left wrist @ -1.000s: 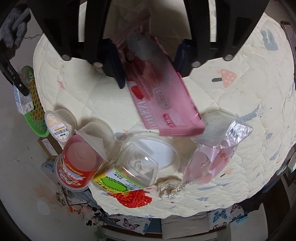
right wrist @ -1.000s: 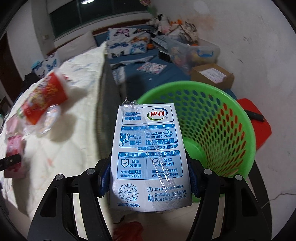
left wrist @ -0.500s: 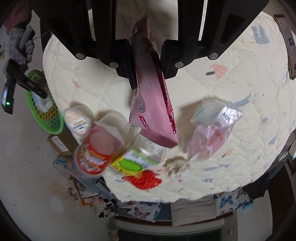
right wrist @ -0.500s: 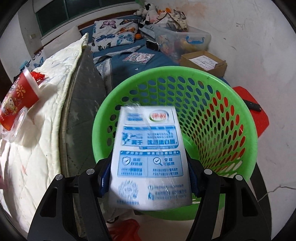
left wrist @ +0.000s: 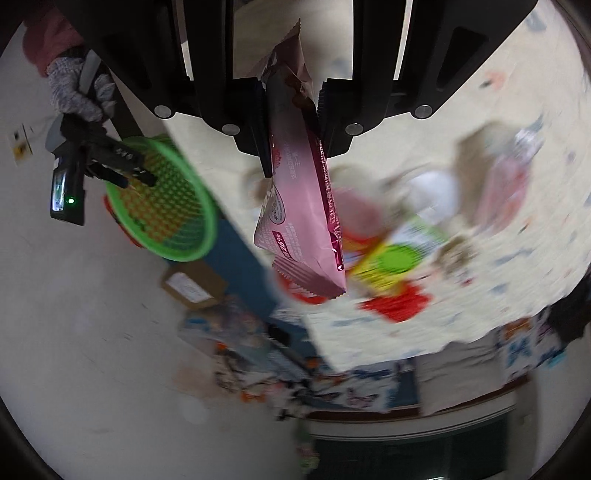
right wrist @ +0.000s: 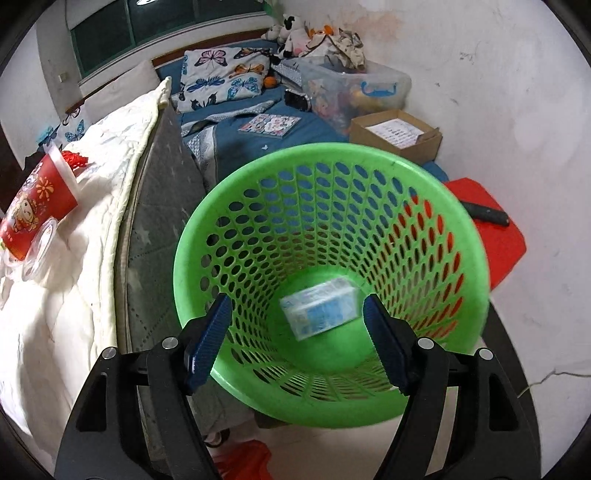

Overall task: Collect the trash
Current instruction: 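Open the right tool over the basket while the left tool drops the pink wrapper in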

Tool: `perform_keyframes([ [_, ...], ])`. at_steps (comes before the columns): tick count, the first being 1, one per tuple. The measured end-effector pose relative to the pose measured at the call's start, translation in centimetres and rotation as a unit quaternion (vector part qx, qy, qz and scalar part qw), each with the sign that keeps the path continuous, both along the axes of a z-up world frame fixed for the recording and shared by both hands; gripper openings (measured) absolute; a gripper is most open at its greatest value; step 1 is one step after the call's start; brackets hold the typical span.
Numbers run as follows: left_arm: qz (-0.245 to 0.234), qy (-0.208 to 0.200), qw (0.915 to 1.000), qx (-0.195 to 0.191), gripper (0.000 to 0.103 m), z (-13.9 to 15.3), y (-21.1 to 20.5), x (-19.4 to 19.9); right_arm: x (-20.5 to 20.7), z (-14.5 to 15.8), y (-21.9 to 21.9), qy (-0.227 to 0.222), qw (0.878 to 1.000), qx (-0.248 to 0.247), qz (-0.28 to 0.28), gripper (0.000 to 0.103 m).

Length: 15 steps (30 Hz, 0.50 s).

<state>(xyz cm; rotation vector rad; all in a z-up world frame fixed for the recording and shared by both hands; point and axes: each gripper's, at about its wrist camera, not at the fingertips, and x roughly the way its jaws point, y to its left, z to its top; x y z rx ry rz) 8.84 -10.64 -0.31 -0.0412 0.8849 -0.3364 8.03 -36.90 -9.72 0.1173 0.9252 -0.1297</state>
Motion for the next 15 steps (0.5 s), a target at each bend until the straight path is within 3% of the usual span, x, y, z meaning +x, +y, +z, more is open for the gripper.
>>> perform_keyframes([
  [9,-0.121,0.036,0.9919,-0.01,0.02,-1.8,-10.0,4.3,-3.0,1.4,-2.3,-0.019,1.0,0.002,-0.019,0.076],
  [15,-0.169,0.063,0.9836,-0.005,0.02,-3.9,-15.8,6.8,-4.8,1.8,-3.5,-0.026,0.999,0.008,-0.034,0.076],
])
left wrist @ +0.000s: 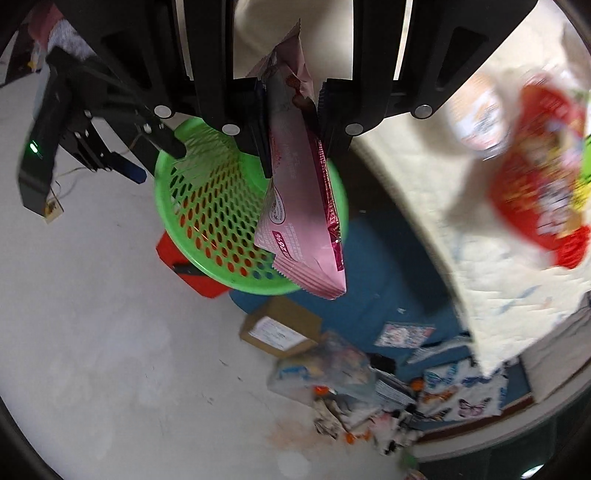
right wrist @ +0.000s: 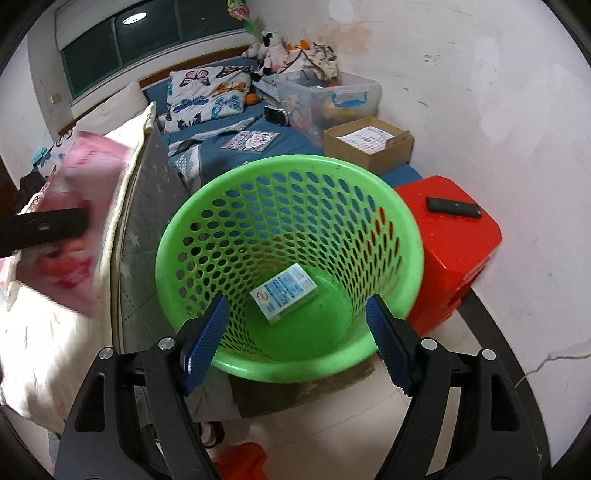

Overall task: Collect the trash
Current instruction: 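Open the right tool over the basket while the left tool drops the pink wrapper in, then grasp the red PIZZA cup with the left tool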

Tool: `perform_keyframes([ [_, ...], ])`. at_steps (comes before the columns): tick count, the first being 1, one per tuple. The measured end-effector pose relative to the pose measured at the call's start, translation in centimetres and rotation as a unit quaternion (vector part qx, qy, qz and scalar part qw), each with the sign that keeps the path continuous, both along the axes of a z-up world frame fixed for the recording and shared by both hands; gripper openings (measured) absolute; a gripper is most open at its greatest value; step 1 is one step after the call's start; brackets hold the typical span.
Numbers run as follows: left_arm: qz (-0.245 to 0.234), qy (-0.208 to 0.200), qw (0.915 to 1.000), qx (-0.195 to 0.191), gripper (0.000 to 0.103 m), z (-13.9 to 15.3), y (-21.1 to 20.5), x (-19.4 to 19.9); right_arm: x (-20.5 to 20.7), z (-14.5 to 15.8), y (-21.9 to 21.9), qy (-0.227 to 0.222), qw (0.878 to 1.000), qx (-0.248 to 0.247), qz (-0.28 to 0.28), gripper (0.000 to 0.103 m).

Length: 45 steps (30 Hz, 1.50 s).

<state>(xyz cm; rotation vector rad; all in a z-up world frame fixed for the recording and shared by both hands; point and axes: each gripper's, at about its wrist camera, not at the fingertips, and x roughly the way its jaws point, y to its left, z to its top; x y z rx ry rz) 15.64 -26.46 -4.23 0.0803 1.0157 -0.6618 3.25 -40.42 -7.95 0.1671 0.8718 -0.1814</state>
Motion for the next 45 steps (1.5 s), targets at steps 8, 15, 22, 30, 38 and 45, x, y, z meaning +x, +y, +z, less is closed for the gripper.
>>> perform_keyframes([
  [8,-0.018,0.023,0.9996,0.004,0.043,-2.3,-3.6,1.9,-0.9,-0.2,-1.1,0.003,1.0,0.007,-0.017,0.077],
  [15,-0.021,0.008,0.9997,-0.006,0.058,-2.1,-3.2,1.5,-1.1,-0.1,-1.1,0.005,1.0,0.01,-0.019,0.077],
  [22,-0.004,-0.052,0.9986,0.008,0.058,0.5,0.3,0.5,-0.9,0.5,-0.4,-0.003,1.0,0.013,-0.01,0.077],
  [30,0.057,-0.106,0.992,0.038,0.058,3.0,6.1,1.5,0.1,1.3,1.6,-0.012,1.0,0.013,0.017,0.078],
  [38,0.117,-0.114,0.9851,0.053,0.061,3.8,11.4,2.9,1.2,2.5,4.2,-0.024,0.998,0.011,0.05,0.078],
  [45,0.124,-0.113,0.9824,0.082,0.073,2.9,13.2,4.0,1.7,3.1,6.2,-0.031,0.997,0.012,0.072,0.079],
])
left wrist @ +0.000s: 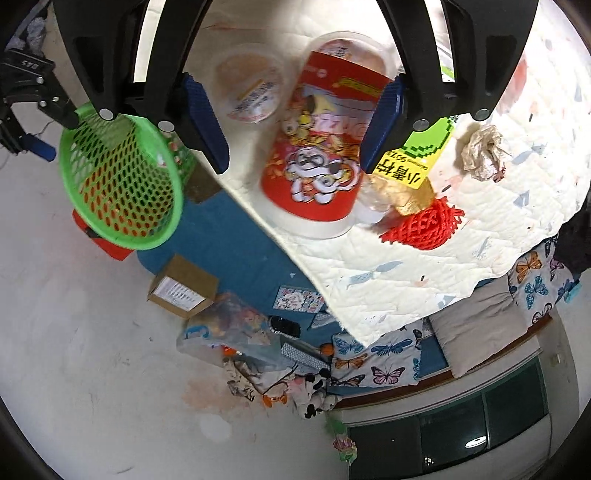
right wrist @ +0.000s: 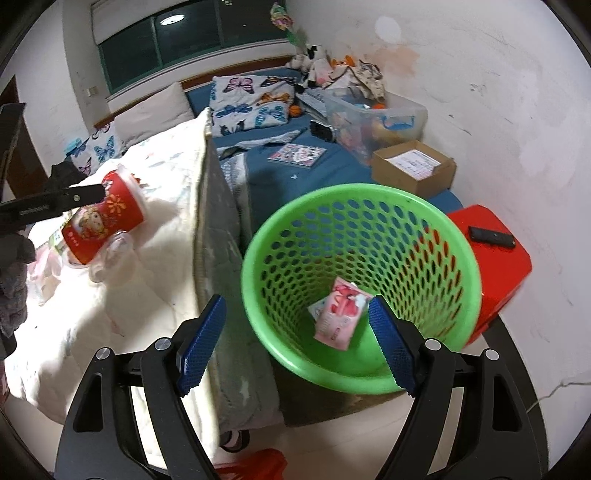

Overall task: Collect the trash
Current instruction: 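Grasp the red PIZZA cup with the left tool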

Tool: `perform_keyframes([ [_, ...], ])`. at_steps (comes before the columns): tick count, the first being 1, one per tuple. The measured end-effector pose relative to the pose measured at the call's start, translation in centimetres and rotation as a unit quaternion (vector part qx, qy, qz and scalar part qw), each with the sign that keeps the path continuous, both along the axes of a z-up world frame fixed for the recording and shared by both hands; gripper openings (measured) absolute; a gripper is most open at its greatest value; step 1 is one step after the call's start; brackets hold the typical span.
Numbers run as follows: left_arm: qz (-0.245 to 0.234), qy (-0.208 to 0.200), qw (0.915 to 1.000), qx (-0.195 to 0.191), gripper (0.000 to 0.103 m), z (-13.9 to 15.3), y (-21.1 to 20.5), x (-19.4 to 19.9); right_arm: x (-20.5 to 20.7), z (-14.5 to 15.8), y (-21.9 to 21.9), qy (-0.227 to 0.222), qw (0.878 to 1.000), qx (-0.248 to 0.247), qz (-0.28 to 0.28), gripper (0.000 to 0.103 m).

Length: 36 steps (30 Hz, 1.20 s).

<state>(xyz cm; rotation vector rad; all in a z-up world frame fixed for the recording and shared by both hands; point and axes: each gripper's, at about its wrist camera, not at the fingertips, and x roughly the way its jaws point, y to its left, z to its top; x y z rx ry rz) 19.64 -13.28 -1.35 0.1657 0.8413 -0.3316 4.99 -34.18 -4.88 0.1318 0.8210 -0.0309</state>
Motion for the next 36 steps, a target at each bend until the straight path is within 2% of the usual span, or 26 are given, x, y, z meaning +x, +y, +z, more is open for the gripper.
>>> perform_keyframes([
  [7,-0.012,0.013,0.9996,0.022,0.077,-1.1,0.5,1.2,0.5,0.0,1.2,0.003,1.0,-0.001,0.012,0.08],
  [29,-0.035,0.054,0.9974,0.033,0.077,-3.4,0.3,3.4,1.7,-0.8,2.6,0.015,0.999,-0.001,0.029,0.08],
  [36,-0.037,0.055,0.9972,0.035,0.071,-3.8,0.3,3.7,1.8,-0.9,2.8,0.016,0.999,-0.001,0.031,0.08],
])
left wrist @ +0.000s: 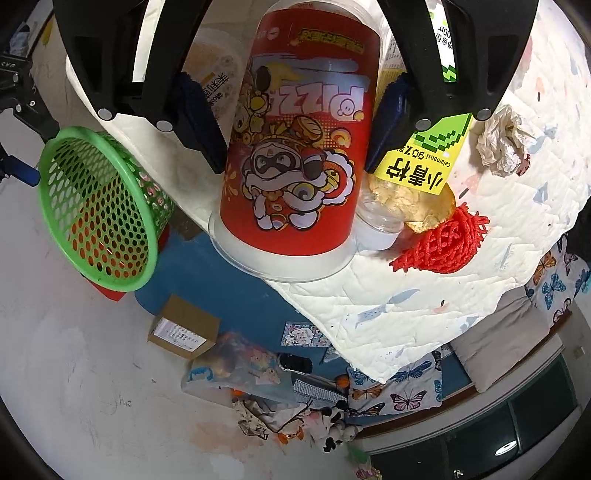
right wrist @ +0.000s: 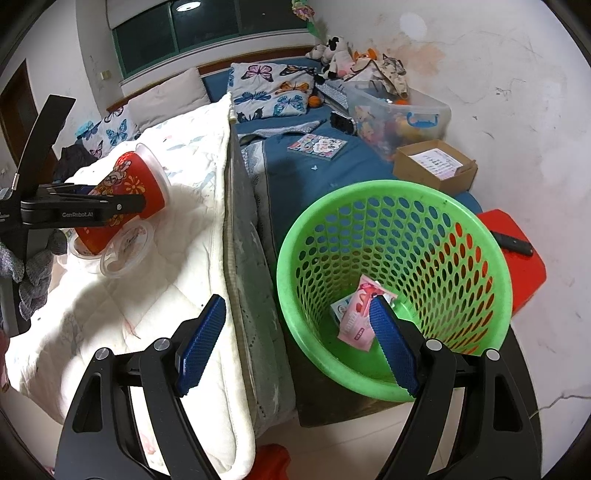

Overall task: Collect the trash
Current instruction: 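Grasp the red PIZZA cup with the left tool, then grasp the clear jelly cup with the right tool while the left tool holds the PIZZA cup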

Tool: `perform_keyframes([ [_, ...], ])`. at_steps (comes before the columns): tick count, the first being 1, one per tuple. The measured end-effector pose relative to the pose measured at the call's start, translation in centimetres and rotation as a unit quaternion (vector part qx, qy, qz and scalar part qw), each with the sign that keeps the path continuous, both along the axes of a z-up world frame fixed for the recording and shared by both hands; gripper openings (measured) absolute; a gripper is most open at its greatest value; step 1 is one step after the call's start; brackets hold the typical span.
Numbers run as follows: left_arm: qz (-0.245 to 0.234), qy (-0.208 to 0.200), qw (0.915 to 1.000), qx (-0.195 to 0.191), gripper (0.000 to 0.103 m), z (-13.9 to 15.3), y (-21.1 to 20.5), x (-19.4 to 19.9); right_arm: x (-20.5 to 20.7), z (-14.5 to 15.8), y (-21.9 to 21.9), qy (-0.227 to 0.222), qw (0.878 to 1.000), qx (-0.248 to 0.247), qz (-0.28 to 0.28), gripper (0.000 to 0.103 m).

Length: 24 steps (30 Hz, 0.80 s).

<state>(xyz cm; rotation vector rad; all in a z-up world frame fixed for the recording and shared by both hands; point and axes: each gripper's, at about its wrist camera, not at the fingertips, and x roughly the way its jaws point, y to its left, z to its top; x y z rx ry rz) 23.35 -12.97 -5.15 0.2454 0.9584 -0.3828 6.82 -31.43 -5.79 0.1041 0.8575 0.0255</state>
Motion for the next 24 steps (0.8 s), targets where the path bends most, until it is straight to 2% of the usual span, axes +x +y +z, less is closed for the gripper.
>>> perform_keyframes([
  [6,0.0,-0.013,0.9998,-0.013,0.071,0.6,0.3,-0.7,0.2,0.1,0.2,-0.001,1.0,0.001,0.005,0.08],
  [13,0.008,-0.035,0.9986,-0.038,0.07,2.6,1.2,-1.9,0.6,0.4,1.6,-0.004,1.0,0.001,0.024,0.08],
  [24,0.043,-0.071,0.9942,-0.068,0.07,5.6,4.6,-4.2,2.0,0.1,6.0,-0.002,0.996,0.01,0.09,0.08],
])
